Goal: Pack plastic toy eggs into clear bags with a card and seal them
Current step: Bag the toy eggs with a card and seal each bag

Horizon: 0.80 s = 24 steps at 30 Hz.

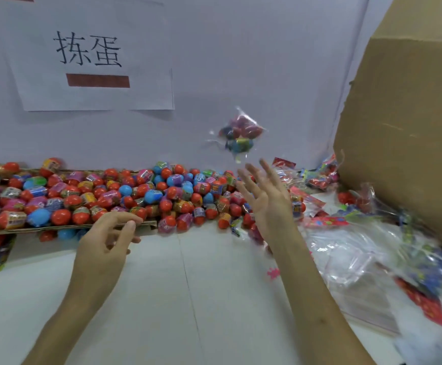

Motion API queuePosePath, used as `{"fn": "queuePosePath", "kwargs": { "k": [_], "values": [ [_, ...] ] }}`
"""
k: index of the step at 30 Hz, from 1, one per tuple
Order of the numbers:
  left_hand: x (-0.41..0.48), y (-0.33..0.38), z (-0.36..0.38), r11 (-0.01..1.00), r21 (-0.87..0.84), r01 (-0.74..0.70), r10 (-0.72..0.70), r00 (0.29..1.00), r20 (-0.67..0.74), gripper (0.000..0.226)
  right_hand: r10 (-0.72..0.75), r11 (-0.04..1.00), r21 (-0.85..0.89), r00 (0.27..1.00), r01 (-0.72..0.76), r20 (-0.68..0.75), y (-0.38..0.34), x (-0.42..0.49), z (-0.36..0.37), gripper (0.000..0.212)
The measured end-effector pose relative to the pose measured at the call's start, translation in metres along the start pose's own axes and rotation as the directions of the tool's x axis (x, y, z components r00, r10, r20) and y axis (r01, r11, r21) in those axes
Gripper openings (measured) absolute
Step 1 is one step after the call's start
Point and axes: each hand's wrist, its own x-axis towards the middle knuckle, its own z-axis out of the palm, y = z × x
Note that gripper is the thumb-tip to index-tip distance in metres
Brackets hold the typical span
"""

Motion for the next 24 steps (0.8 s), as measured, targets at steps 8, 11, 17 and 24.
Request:
{"fn": "queuePosePath", "kwargs": {
  "k": [8, 11, 17, 24],
  "values": [
    [-0.005, 0.002, 0.009, 0.98, 0.153, -0.125, 0.105, 0.985, 0.135, 0.026, 0.039, 0.838, -0.535, 0.99, -0.107, -0.137, 0.019, -0.003, 0.001, 0.027],
    [-0.006, -0.001, 0.007, 0.969, 0.199, -0.149, 0.112, 0.976, 0.184, 0.031, 0.061, 0.676, -0.737, 0.996, 0.003, 0.06, 0.029, -0.012, 0.01, 0.03],
    [-0.008, -0.006, 0.01, 0.935, 0.304, -0.183, 0.08, 0.944, 0.32, 0.028, 0.321, 0.289, -0.909, 0.864, 0.301, 0.388, 0.053, -0.03, 0.023, 0.022],
    [-0.011, -0.014, 0.014, 0.808, 0.545, -0.225, -0.078, 0.875, 0.477, 0.033, 0.115, 0.078, -0.944, 0.938, 0.321, 0.328, 0.041, -0.02, 0.007, 0.021]
  ]
}}
